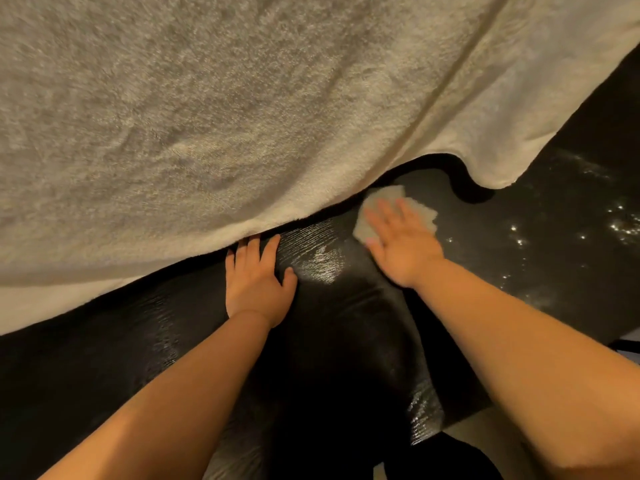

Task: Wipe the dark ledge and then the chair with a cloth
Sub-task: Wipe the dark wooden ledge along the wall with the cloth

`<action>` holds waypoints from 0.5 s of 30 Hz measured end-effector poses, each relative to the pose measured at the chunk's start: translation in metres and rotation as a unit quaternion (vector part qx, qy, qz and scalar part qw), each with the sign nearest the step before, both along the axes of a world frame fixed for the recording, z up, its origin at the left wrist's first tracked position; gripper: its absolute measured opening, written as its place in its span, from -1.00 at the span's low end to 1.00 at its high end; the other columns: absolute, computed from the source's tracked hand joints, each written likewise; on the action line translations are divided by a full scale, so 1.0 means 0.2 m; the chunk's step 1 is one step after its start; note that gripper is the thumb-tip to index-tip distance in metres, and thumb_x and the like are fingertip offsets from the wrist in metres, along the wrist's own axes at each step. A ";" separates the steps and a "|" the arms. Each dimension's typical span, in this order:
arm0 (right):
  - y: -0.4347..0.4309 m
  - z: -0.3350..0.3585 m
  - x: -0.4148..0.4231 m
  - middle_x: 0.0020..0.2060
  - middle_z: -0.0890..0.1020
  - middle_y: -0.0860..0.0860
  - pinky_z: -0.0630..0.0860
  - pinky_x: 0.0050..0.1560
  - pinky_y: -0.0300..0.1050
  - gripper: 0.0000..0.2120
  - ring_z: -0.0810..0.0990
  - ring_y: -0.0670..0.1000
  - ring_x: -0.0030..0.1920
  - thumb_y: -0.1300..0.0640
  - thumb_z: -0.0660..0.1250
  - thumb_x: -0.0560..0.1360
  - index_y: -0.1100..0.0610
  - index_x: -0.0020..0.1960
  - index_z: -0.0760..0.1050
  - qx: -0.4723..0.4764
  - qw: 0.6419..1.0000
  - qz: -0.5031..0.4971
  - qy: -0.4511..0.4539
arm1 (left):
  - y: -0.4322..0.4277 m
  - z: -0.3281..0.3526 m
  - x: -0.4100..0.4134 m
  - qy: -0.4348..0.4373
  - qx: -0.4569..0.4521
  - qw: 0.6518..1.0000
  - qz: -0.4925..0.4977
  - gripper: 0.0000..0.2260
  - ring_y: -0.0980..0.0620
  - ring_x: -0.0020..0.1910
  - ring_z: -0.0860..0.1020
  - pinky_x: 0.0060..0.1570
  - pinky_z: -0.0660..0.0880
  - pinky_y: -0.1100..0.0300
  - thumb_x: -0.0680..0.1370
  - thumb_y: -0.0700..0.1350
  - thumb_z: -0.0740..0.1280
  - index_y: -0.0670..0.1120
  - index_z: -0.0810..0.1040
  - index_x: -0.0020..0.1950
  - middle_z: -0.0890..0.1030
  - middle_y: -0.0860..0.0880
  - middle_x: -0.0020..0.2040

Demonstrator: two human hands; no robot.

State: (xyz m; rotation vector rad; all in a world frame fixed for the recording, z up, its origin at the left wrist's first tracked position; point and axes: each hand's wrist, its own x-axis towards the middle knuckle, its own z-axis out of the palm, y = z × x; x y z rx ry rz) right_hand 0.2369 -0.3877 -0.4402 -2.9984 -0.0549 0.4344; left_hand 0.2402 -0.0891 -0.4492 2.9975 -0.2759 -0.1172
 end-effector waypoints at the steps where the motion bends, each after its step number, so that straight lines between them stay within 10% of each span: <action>1: -0.10 0.00 0.01 0.66 -0.16 0.05 -0.36 0.59 0.08 -0.34 -0.23 0.20 0.64 -0.24 -0.26 0.66 0.01 0.69 -0.17 -0.021 0.998 -0.057 0.011 | 0.00 0.00 0.00 0.002 0.002 1.000 -0.002 -0.37 -0.19 0.57 0.24 0.62 0.08 -0.21 0.61 0.24 0.18 0.05 0.24 0.65 0.34 -0.15 0.56; 5: -0.12 0.01 0.01 0.66 -0.21 0.08 -0.27 0.60 0.17 -0.34 -0.28 0.27 0.62 -0.24 -0.26 0.66 0.02 0.67 -0.24 -0.028 0.986 -0.156 0.044 | 0.00 0.00 0.00 0.015 0.005 1.000 0.009 -0.38 -0.18 0.59 0.20 0.64 0.02 -0.17 0.63 0.24 0.17 0.08 0.19 0.67 0.29 -0.14 0.60; 11: 0.12 0.01 -0.22 0.67 -0.15 -0.05 -0.21 0.63 0.13 -0.32 -0.27 0.13 0.64 -0.28 -0.27 0.59 -0.11 0.67 -0.15 0.035 0.996 0.076 0.034 | -0.02 0.02 -0.01 0.032 -0.001 0.999 0.013 -0.39 -0.20 0.62 0.17 0.64 0.02 -0.18 0.64 0.20 0.14 0.08 0.21 0.68 0.28 -0.17 0.62; 15: -0.20 -0.01 -0.17 0.67 -0.12 -0.07 -0.16 0.63 0.11 -0.40 -0.25 0.11 0.64 -0.22 -0.14 0.68 -0.11 0.67 -0.14 0.032 0.999 0.018 0.007 | -0.08 0.05 -0.04 0.034 -0.002 0.999 0.016 -0.38 -0.29 0.61 0.20 0.60 0.11 -0.25 0.61 0.20 0.02 0.04 0.30 0.65 0.30 -0.21 0.62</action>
